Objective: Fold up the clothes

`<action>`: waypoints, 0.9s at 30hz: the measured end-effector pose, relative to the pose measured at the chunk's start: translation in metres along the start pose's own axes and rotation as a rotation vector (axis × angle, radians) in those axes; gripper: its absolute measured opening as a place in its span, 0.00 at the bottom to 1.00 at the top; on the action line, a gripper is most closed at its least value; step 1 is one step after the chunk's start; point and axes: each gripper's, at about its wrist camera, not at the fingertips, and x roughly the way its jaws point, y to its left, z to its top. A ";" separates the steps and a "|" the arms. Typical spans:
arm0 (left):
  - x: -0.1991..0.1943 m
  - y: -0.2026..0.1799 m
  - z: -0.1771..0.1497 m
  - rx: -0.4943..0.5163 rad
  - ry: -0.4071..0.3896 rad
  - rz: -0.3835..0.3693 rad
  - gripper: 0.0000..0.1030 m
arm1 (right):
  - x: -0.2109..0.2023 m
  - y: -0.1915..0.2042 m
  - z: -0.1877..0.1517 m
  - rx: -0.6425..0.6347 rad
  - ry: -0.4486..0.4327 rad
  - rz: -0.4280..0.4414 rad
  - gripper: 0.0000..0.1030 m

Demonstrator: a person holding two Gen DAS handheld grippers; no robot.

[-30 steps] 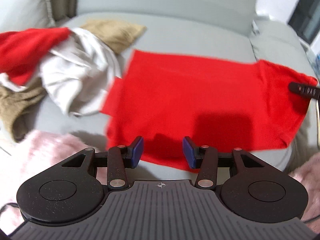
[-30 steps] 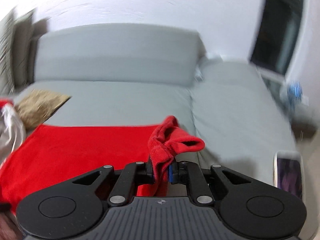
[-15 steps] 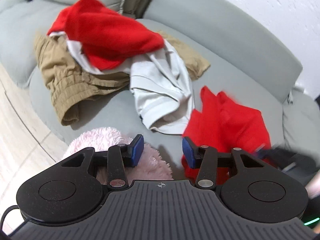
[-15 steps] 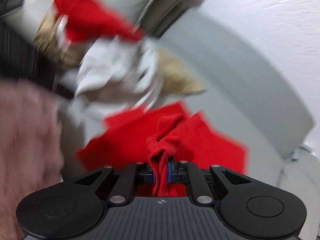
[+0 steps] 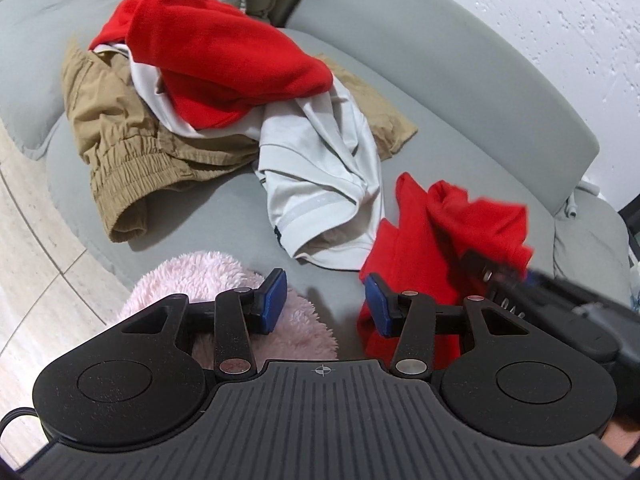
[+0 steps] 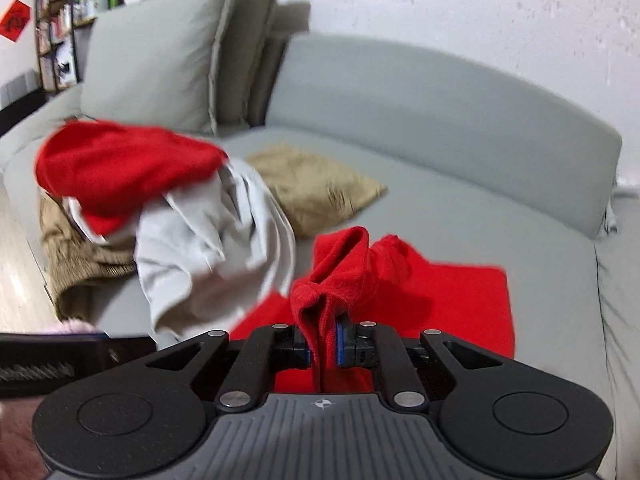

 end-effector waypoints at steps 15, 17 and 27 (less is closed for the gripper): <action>0.000 -0.001 -0.001 0.006 -0.001 0.008 0.48 | 0.014 0.035 -0.026 -0.282 0.083 0.094 0.26; 0.000 -0.001 -0.001 0.007 0.001 0.010 0.48 | 0.016 0.037 -0.028 -0.311 0.147 0.142 0.38; -0.013 -0.020 0.002 0.112 -0.024 -0.102 0.22 | -0.066 -0.042 -0.040 -0.113 0.102 0.265 0.44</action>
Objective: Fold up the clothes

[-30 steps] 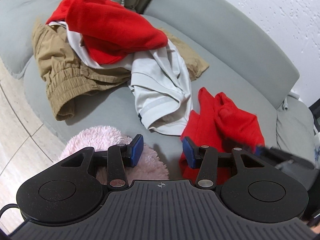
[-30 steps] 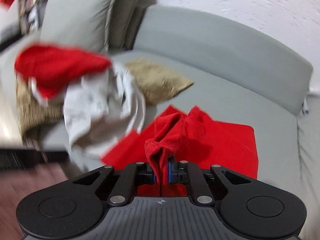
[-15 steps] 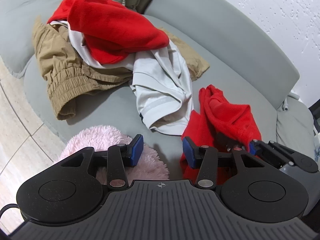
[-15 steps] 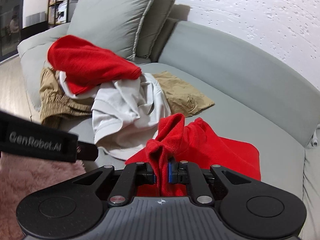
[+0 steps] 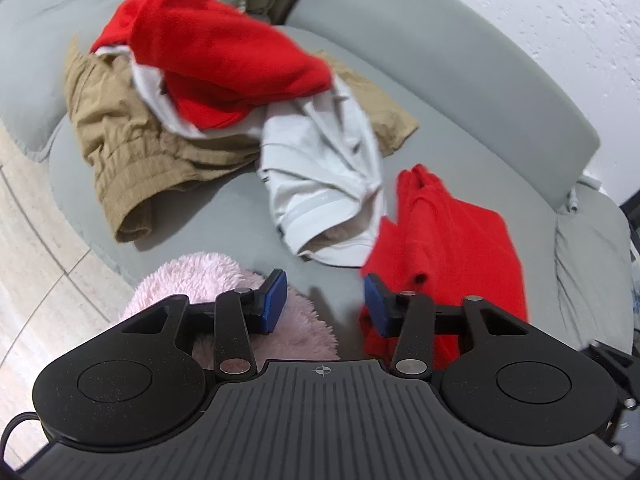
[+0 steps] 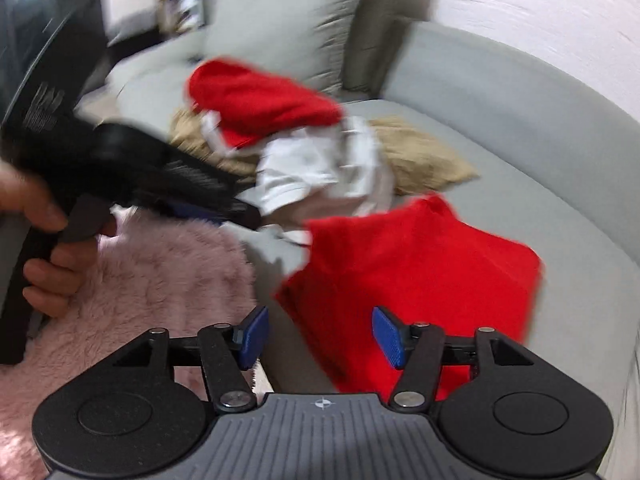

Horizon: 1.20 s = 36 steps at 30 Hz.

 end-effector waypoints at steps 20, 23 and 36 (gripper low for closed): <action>0.082 -0.014 0.008 0.053 0.257 0.050 0.06 | 0.038 -0.057 -0.045 0.207 0.155 -0.206 0.07; 0.060 -0.016 0.011 0.057 0.168 -0.010 0.09 | 0.032 -0.060 -0.040 0.206 0.132 -0.196 0.09; 0.114 -0.067 0.064 0.147 0.045 -0.172 0.09 | 0.064 -0.118 0.019 0.268 0.027 -0.235 0.09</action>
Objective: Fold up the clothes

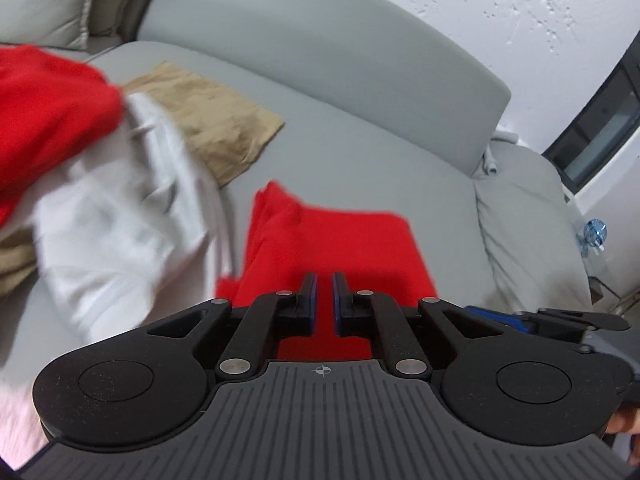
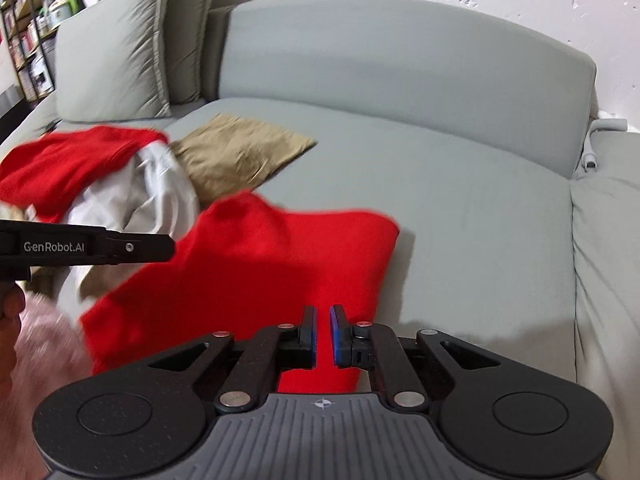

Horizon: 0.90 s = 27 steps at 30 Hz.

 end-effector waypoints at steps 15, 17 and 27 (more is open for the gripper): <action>0.094 0.068 0.005 -0.152 0.112 0.067 0.06 | 0.131 -0.055 0.035 0.048 0.028 -0.040 0.00; 0.092 0.067 0.004 -0.132 0.106 0.064 0.06 | 0.127 -0.063 0.038 0.092 0.022 -0.056 0.00; 0.029 -0.007 -0.004 0.101 0.082 0.229 0.23 | 0.045 -0.045 0.015 0.130 -0.004 0.025 0.15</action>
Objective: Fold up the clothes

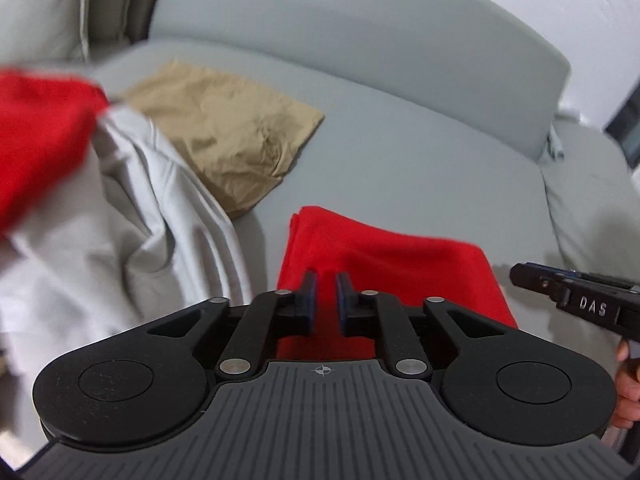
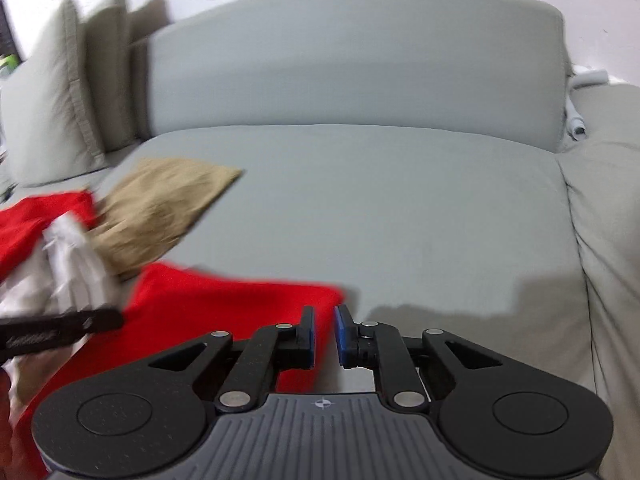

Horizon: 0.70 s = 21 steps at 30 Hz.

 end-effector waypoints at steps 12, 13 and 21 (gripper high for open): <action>-0.043 -0.027 -0.047 0.103 0.107 0.067 0.26 | -0.053 0.053 -0.054 -0.080 0.039 0.050 0.15; -0.041 -0.027 -0.051 0.109 0.121 0.071 0.26 | -0.054 0.053 -0.057 -0.078 0.045 0.053 0.15; -0.026 -0.028 -0.068 0.153 0.146 0.107 0.26 | -0.043 0.065 -0.083 -0.170 0.111 0.027 0.11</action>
